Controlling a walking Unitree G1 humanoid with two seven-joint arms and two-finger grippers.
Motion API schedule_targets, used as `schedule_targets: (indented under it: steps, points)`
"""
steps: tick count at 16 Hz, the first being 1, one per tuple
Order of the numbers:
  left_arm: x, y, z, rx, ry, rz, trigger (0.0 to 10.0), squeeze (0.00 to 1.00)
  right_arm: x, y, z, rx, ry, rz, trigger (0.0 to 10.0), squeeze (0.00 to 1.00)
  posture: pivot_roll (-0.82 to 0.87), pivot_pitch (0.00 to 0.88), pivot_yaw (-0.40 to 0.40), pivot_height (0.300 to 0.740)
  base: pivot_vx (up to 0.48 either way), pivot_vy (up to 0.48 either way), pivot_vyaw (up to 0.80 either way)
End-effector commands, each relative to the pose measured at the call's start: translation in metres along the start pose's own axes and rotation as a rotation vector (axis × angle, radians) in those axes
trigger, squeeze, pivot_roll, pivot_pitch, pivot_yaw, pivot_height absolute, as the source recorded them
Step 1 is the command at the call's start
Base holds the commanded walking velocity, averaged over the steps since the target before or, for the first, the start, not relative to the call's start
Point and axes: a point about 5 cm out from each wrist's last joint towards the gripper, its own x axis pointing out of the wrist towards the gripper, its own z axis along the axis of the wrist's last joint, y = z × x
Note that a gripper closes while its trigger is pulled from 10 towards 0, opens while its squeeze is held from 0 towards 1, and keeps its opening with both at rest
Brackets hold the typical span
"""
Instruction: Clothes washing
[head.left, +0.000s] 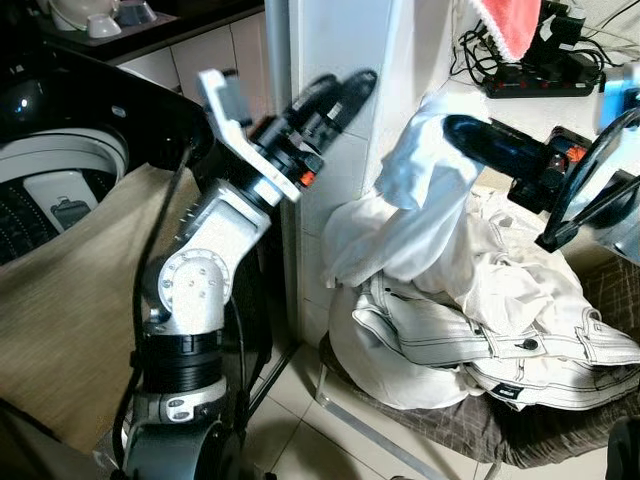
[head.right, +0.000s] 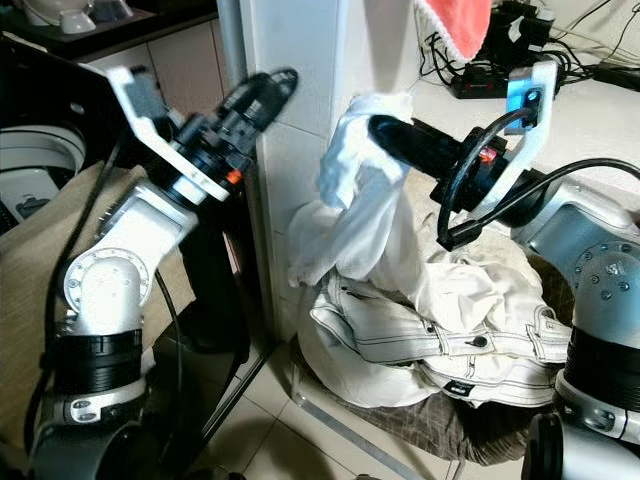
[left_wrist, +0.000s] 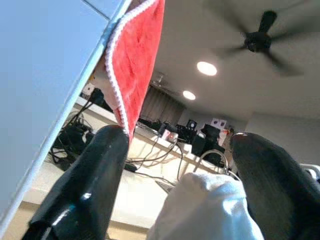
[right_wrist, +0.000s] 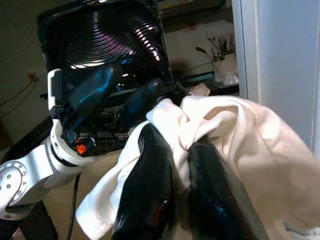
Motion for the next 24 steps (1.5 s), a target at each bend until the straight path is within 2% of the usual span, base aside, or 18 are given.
schedule_targets:
  steps: [1,2,3,6,8,10,11,13,19,22,24]
  points:
    - [0.008,-0.011,-0.007,0.029,0.066,-0.077,10.0,1.0,0.002,0.006,0.006,-0.024,-0.009,0.027,0.0,0.0,-0.15,0.0,0.01,0.74,0.0,0.0,0.0]
    - [0.009,-0.02,-0.02,0.065,0.147,-0.144,10.0,1.0,0.003,0.007,0.006,-0.022,-0.013,0.038,0.0,0.0,-0.15,0.0,0.01,0.74,0.0,0.0,0.0]
    - [0.01,-0.029,-0.032,0.063,0.206,-0.202,10.0,0.0,0.004,0.008,0.005,-0.022,-0.012,0.042,0.0,0.0,-0.15,0.0,0.013,0.74,0.0,0.0,0.0]
    - [0.01,-0.04,-0.056,0.05,0.306,-0.238,10.0,0.0,0.005,0.01,0.004,-0.023,-0.012,0.043,0.0,0.0,-0.16,0.0,0.019,0.74,0.0,0.0,0.0]
    - [0.012,-0.041,-0.056,0.028,0.291,-0.239,10.0,0.0,0.005,0.01,0.004,-0.023,-0.01,0.043,0.0,0.0,-0.16,0.0,0.019,0.74,0.0,0.0,0.0]
    - [0.011,-0.04,-0.055,0.055,0.28,-0.237,10.0,0.0,0.006,0.011,0.002,-0.023,-0.005,0.042,0.0,0.0,-0.16,0.0,0.019,0.74,0.0,0.0,0.0]
    - [0.011,-0.039,-0.054,0.052,0.271,-0.231,9.0,0.0,0.006,0.011,0.001,-0.023,-0.003,0.045,0.0,0.0,-0.16,0.0,0.019,0.74,0.0,0.0,0.0]
    - [0.012,-0.037,-0.053,0.045,0.259,-0.213,0.0,0.0,0.007,0.012,0.0,-0.023,0.004,0.049,0.0,0.0,-0.16,0.0,0.019,0.74,0.0,0.0,0.0]
    - [0.011,-0.035,-0.053,0.032,0.262,-0.193,0.0,0.0,0.008,0.014,-0.001,-0.028,0.008,0.05,0.0,0.0,-0.16,0.0,0.019,0.74,0.0,0.0,0.0]
    - [0.012,-0.028,-0.054,0.067,0.273,-0.114,0.0,0.0,0.009,0.014,-0.001,-0.029,0.01,0.047,0.0,0.0,-0.16,0.0,0.019,0.74,0.0,0.0,0.0]
    - [0.012,-0.028,-0.054,0.114,0.295,-0.121,0.0,0.0,0.009,0.014,-0.001,-0.029,0.01,0.046,0.0,0.0,-0.15,0.0,0.019,0.74,0.0,0.0,0.0]
